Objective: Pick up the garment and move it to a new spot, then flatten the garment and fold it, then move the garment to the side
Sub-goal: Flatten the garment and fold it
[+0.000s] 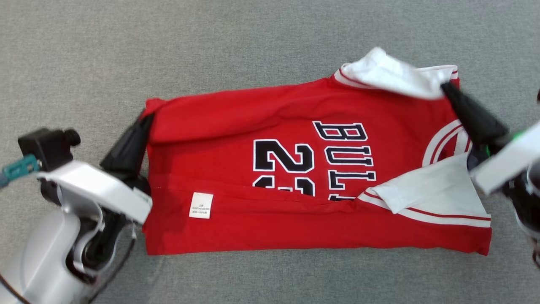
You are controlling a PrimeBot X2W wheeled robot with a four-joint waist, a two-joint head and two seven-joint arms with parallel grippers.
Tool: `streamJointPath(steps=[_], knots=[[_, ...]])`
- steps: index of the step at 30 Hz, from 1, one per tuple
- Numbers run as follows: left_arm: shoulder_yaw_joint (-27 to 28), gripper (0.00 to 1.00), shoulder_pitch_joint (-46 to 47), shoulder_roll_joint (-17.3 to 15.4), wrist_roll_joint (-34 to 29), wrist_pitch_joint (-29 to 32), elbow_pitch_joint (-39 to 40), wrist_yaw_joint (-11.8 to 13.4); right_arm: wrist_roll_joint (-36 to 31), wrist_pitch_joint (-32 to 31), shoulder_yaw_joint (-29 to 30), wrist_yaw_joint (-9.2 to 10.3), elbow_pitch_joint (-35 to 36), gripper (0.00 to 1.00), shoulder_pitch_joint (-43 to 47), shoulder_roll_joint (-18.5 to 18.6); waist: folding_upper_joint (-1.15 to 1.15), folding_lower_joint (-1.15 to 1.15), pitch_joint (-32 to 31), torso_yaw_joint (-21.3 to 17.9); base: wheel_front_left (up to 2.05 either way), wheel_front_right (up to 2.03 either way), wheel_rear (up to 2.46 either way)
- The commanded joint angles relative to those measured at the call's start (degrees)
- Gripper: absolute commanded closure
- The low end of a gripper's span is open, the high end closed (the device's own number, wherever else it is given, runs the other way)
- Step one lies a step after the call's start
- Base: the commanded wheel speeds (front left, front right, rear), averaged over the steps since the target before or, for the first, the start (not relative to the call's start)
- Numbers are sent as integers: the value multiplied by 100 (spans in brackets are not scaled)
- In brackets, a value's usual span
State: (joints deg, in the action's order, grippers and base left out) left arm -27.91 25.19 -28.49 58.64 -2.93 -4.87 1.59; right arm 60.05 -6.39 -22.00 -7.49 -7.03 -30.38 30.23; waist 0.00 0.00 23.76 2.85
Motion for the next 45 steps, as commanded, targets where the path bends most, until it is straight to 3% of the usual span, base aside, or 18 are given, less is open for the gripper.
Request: streamJointPath(steps=[1, 8, 15, 24, 25, 26, 27, 28, 29, 33, 38, 42, 45], knots=[[22, 100, -135, -28, 99, 37, 117, 34, 31, -22, 99, 0, 118, 100, 248, 18, 0, 0, -4, -14, 0, 0, 0], [243, 100, -976, -281, 630, 162, 696, 124, 213, -33, 939, 0, 1071, 100, 1989, -440, 0, 0, -20, -163, 0, 0, 0], [487, 100, -1378, -399, 935, 100, 680, 188, 261, -127, 1570, 0, 1684, 100, 3055, -1032, 0, 0, -90, -290, 0, 0, 0], [550, 100, -1695, -324, 1259, 152, 409, 202, -145, -345, 1911, -1, 1372, 100, 3340, -1630, 0, 0, -133, -384, 0, 0, 0], [540, 97, -1704, -312, 1248, 145, 360, 210, -199, -372, 1912, 0, 1285, 94, 3332, -1663, 0, 0, -142, -378, 0, 0, 0], [530, 70, -1703, -294, 1221, 112, 312, 213, -275, -367, 1928, 0, 1222, 67, 3315, -1710, 0, 0, -152, -372, 0, 0, 0], [519, 44, -1694, -267, 1195, 91, 274, 218, -360, -336, 1951, 0, 1163, 28, 3292, -1750, 0, 0, -165, -362, 0, 0, 0], [519, 44, -1694, -267, 1195, 91, 274, 218, -360, -336, 1951, 0, 1163, 28, 3292, -1750, 0, 0, -165, -362, 0, 0, 0], [526, 0, -1676, -256, 1142, 23, 247, 229, -471, -304, 1960, 0, 1122, 0, 3271, -1775, 0, 0, -179, -356, 0, 0, 0], [581, 0, -1631, -243, 717, -467, 224, 392, -1021, 116, 2085, 0, 1181, 0, 3138, -1886, 0, 0, -267, -360, 0, 0, 0], [779, 0, -1631, -161, 66, -1058, 492, 904, -1744, 873, 2245, 0, 1438, 0, 2940, -1986, 0, 0, -423, -369, 0, 0, 0], [989, 0, -1587, -100, -673, -1202, 926, 1306, -2424, 1166, 2325, 0, 1506, 0, 2808, -2026, 0, 0, -554, -339, 0, 0, 0], [1184, 0, -1590, -5, -1242, -1225, 1212, 1470, -2914, 1280, 2411, 0, 1523, 0, 2721, -2071, 0, 0, -646, -307, 0, 0, 0]])
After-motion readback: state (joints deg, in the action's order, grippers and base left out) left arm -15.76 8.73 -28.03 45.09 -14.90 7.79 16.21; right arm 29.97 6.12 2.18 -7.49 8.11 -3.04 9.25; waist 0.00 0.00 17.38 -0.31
